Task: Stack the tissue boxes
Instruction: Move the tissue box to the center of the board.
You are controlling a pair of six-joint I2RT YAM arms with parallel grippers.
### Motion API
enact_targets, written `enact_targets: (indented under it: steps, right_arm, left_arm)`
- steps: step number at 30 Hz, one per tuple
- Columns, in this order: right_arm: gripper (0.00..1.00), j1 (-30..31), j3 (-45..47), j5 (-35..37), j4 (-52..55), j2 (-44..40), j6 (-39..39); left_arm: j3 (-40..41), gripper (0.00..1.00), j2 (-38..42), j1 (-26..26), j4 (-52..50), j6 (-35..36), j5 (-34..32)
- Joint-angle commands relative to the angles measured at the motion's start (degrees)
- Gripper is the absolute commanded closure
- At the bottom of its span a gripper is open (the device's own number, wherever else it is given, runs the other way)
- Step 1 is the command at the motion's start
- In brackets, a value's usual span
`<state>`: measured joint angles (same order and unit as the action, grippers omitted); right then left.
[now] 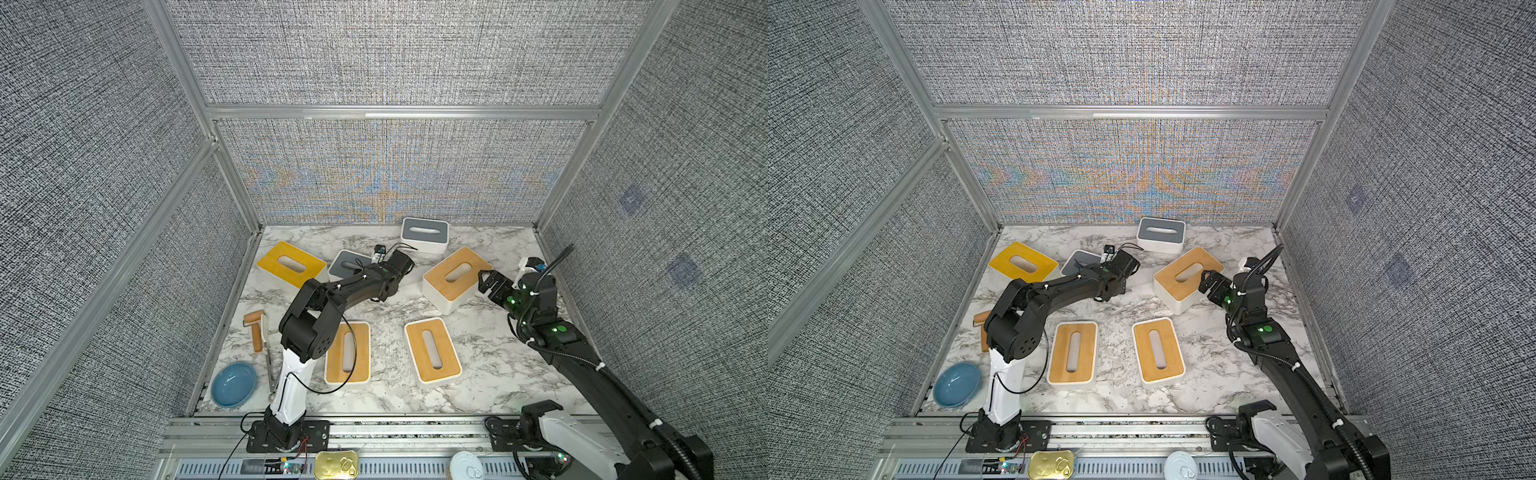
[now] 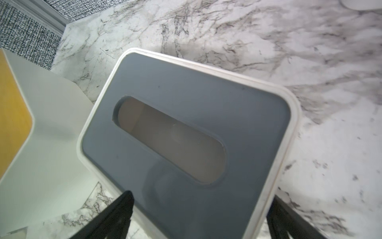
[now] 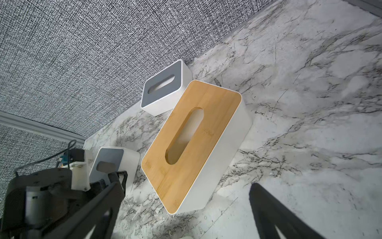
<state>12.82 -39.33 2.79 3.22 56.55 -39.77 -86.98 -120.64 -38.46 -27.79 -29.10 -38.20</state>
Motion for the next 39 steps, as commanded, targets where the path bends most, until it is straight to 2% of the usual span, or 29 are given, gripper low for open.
enact_targets:
  steps: [1, 6, 9, 12, 15, 18, 20, 22, 25, 31, 39]
  right_arm:
    - [0.01, 0.02, -1.26, 1.63, -0.43, 1.95, 1.54]
    - [0.01, -1.49, -6.76, 3.6, 1.25, 9.0, 3.44]
    - [0.01, -5.96, -10.66, -1.35, 0.82, 15.08, 2.34]
    - [0.01, -9.91, -16.48, -7.38, 0.18, 22.02, 0.97]
    - [0.01, -11.83, -21.81, -10.39, 0.1, 28.17, 1.34]
    - [0.01, -13.52, -25.04, -13.88, -1.23, 33.75, 1.11]
    - [0.01, -15.16, -26.78, -19.42, -2.88, 38.1, -0.17]
    - [0.01, -16.63, -28.99, -24.82, -3.1, 41.71, -0.33]
    - [0.01, -17.26, -30.19, -27.8, -4.82, 44.99, 0.42]
    - [0.01, -17.39, -32.2, -31.04, -5.16, 49.73, 1.51]
    - [0.01, -17.23, -30.55, -33.23, -6.72, 49.37, 1.38]
  left_arm:
    - [-0.47, 0.01, 0.9, 0.86, -0.73, 1.65, 0.52]
    - [3.97, 0.01, 9.11, 0.75, 4.17, 2.32, 9.22]
    - [10.0, 0.01, 15.74, 0.74, 9.7, 1.49, 15.68]
    - [17.28, 0.01, 22.23, 0.71, 16.41, 0.2, 24.58]
    - [24.65, 0.01, 27.74, 0.75, 24.03, -2.21, 33.91]
    - [31.83, 0.01, 31.37, 0.75, 33.68, -4.23, 43.5]
    - [35.67, 0.01, 32.36, 0.75, 41.1, -5.76, 49.78]
    - [38.75, 0.01, 32.17, 0.75, 48.08, -7.51, 54.83]
    - [40.07, 0.01, 30.24, 0.71, 53.32, -9.03, 58.99]
    - [36.94, 0.01, 23.77, 0.75, 56.04, -9.8, 62.71]
    - [31.79, 0.01, 16.37, 0.66, 56.8, -10.7, 64.35]
